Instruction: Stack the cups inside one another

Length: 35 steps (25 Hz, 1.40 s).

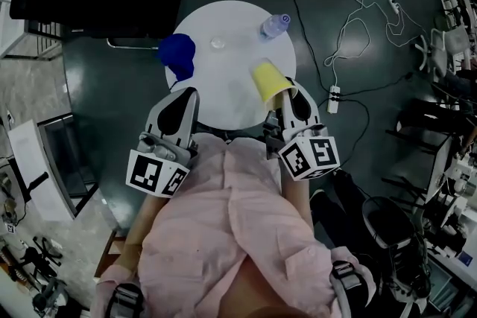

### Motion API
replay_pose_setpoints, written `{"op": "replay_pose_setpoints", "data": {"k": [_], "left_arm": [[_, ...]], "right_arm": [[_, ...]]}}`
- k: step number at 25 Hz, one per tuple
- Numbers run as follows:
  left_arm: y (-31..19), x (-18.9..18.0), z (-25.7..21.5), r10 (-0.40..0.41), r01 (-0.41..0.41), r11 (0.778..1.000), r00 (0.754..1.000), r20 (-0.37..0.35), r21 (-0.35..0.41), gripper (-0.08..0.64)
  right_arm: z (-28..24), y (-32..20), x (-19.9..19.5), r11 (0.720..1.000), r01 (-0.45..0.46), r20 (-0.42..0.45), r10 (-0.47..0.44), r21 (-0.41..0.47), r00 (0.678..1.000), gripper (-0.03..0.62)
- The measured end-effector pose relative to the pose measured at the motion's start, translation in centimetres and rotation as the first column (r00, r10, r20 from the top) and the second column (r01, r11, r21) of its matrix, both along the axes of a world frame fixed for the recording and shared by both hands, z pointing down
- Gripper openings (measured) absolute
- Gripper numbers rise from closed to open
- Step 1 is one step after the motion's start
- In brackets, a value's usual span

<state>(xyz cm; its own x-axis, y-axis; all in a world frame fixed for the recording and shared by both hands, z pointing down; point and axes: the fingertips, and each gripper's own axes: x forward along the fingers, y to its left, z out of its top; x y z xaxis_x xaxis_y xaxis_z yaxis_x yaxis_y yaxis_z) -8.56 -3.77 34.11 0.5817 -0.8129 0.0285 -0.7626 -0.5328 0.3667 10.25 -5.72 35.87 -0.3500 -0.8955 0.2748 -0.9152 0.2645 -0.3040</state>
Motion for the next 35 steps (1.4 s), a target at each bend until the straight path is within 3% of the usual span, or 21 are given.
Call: {"op": "replay_pose_setpoints", "data": {"k": [11,35], "left_arm": [[-0.6,-2.4,0.3,0.013,-0.013,1.0,1.0,-0.006,-0.013,0.018],[-1.9,-2.8,-0.1,0.076,-0.076,0.997,0.996,-0.046,-0.004,0.018]], "right_arm": [[0.0,-2.3,-1.6,1.0,0.019,-0.037,-0.019,-0.003,0.999,0.041],[0.7,-5.8,-1.5,0.997,0.058,-0.108,-0.063,-0.051,0.992,0.04]]}}
